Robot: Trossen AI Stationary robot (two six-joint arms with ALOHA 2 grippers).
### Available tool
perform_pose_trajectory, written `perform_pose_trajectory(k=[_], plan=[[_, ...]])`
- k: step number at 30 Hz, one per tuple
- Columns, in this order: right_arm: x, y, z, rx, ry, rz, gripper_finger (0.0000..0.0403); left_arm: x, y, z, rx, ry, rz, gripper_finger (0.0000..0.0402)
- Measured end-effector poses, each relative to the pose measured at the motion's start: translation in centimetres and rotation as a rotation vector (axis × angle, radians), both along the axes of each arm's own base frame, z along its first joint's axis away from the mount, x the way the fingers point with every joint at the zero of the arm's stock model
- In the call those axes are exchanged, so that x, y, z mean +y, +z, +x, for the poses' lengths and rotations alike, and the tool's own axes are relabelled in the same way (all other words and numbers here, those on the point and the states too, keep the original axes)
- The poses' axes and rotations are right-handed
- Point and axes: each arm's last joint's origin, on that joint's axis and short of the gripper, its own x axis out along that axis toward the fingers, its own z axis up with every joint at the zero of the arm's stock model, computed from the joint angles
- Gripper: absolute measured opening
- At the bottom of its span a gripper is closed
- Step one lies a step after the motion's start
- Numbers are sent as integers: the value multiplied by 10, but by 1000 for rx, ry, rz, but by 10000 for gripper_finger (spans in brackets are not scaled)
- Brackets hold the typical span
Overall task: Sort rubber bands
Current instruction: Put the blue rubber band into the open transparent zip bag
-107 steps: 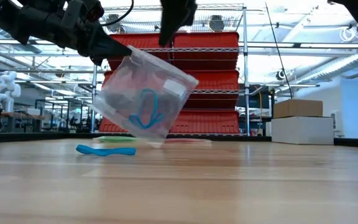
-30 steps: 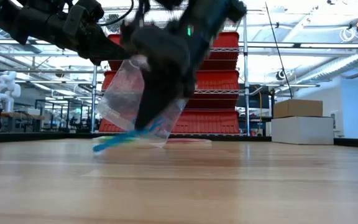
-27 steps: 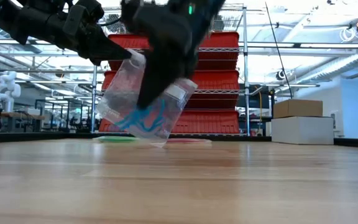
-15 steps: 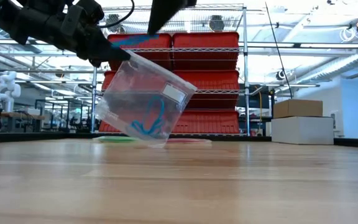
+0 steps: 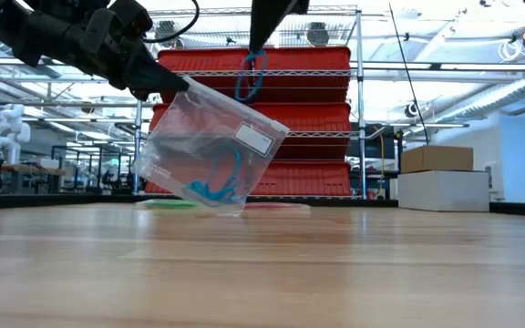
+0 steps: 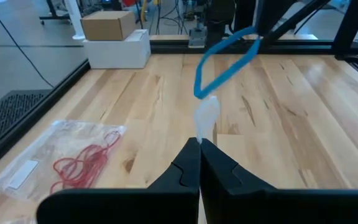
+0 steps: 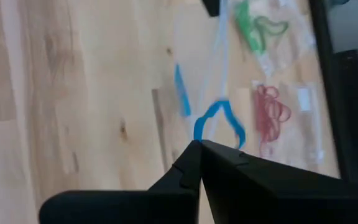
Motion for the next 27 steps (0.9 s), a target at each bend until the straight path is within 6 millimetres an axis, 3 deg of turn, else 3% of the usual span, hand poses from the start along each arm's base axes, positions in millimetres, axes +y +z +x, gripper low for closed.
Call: perform_pose_trajectory(k=[17, 27], plan=[[5, -3, -2, 28, -9, 110, 0, 0, 0, 0, 0, 0, 0, 2], [-6, -3, 0, 31, -22, 130, 0, 0, 0, 0, -1, 0, 0, 2]])
